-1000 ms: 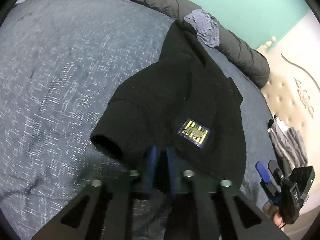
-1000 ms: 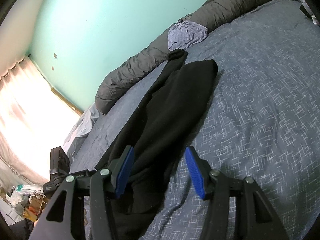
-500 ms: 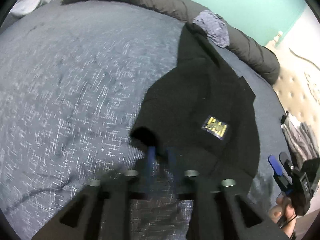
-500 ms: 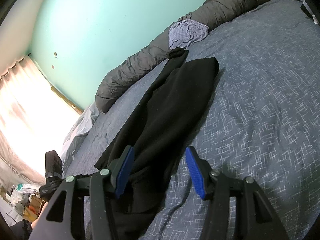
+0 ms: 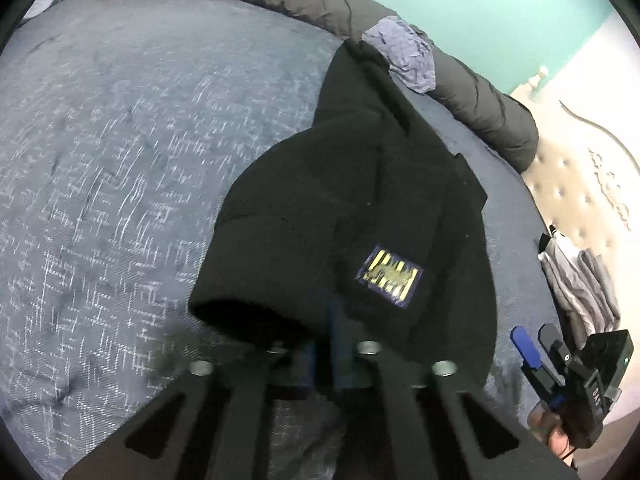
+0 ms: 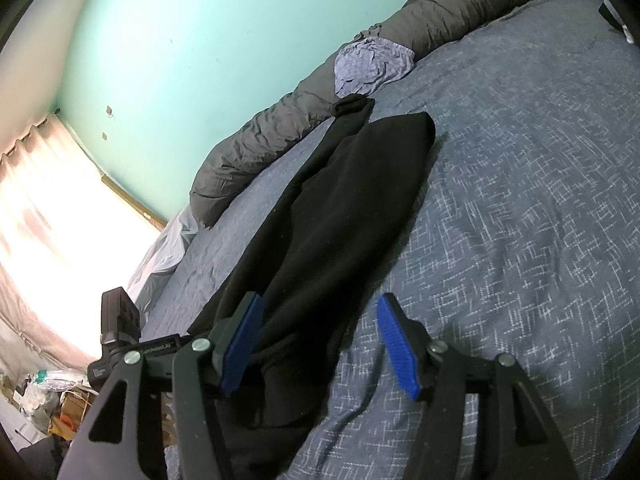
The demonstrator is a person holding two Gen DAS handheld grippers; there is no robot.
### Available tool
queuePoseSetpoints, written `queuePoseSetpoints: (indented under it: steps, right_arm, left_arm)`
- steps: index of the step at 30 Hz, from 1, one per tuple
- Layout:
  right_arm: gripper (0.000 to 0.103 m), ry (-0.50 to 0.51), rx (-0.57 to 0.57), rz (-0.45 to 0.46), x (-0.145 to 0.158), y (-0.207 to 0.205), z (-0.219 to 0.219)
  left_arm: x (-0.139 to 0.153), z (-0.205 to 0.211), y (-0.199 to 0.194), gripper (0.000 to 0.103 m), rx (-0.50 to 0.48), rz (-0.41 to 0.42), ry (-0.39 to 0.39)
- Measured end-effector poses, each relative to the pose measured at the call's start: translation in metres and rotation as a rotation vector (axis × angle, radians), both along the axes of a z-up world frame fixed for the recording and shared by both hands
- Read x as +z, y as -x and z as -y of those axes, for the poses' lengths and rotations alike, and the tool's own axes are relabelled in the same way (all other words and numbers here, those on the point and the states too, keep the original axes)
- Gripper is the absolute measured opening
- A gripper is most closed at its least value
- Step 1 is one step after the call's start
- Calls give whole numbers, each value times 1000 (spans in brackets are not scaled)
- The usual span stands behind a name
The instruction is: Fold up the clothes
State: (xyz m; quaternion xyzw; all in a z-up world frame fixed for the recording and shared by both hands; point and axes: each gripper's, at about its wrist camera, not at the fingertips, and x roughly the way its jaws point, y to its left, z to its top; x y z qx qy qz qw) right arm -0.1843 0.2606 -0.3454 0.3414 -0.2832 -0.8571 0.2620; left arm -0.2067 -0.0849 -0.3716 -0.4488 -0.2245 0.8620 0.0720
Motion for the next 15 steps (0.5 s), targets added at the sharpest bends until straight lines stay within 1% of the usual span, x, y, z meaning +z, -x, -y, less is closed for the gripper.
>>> queuePoseSetpoints:
  steps: [3,8,10,15]
  right_arm:
    - [61,-2,-1,-3,1,0,-1]
    - [61,-14,-4,-9,2,-1,-1]
    - [61,-25,-3,-14,2,-2,0]
    - [61,-62,9,-33,6,-7,3]
  left_arm:
    - [20,2,-3,2,-5,-37,33]
    - [69,40,-22,2,49,-123,59]
    - [87,58,-29,2,59,-135,76]
    - [116,98,-47,2,81,-142,130]
